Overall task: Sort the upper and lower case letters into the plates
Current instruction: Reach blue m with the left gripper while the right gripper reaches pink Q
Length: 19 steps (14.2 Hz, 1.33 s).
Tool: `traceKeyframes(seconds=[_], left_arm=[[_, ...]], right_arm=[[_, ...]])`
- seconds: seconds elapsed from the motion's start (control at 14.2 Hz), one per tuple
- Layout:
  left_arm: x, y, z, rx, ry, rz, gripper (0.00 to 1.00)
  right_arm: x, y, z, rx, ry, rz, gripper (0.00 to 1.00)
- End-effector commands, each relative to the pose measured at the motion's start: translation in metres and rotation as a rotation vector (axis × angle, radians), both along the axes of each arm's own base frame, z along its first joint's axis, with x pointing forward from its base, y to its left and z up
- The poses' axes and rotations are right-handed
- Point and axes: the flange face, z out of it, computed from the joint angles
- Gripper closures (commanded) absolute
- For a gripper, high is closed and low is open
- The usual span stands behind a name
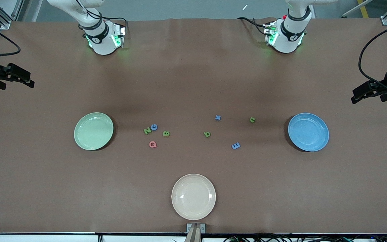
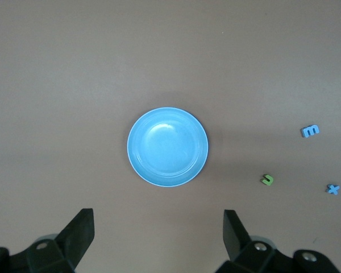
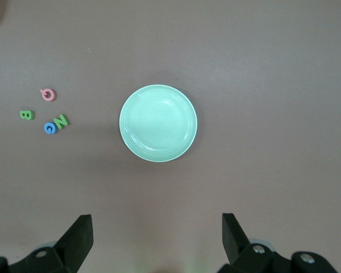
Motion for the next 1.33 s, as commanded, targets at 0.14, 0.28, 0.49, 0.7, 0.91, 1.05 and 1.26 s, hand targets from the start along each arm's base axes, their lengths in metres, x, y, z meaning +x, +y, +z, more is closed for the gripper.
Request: traceKeyframes(seconds=[0.14,0.28,0.49,0.7,0.91,1.05,1.26], left_arm=[[0.001,0.002,0.006,-0.003,0.006,-0.005,0.0],[0.001,0.003,0.006,-0.003,0.006,-0.002,0.0],[0.002,0.002,0.003,-0.021,0.013,-0.002,0.0],[0.013,-0.016,-0.028,-0.025,0.069,0.0,0.0],[0.027,-0.085,-0.066,-0.033,0.128,0.06,0.0],[0.033,-0.121,-0.091,-0.028,0.148,0.073,0.0],[0.041,-0.189,-0.138,-0.015,0.147,0.134,0.0]], right_arm=[[-0.01,-0.001,0.003,0.001,-0.011,0.007,0.0],[-0.01,-0.001,0.003,0.001,-0.012,0.007,0.0],[-0.009,-0.001,0.003,0.002,-0.003,0.005,0.0],[-0.01,-0.003,0.013,0.001,-0.001,-0.002,0.0],[-0.007,-0.009,0.017,-0.003,-0.007,-0.022,0.0],[-0.005,-0.021,0.015,0.001,-0.008,-0.034,0.0],[0.005,-0.029,0.005,-0.006,0.002,-0.044,0.0]])
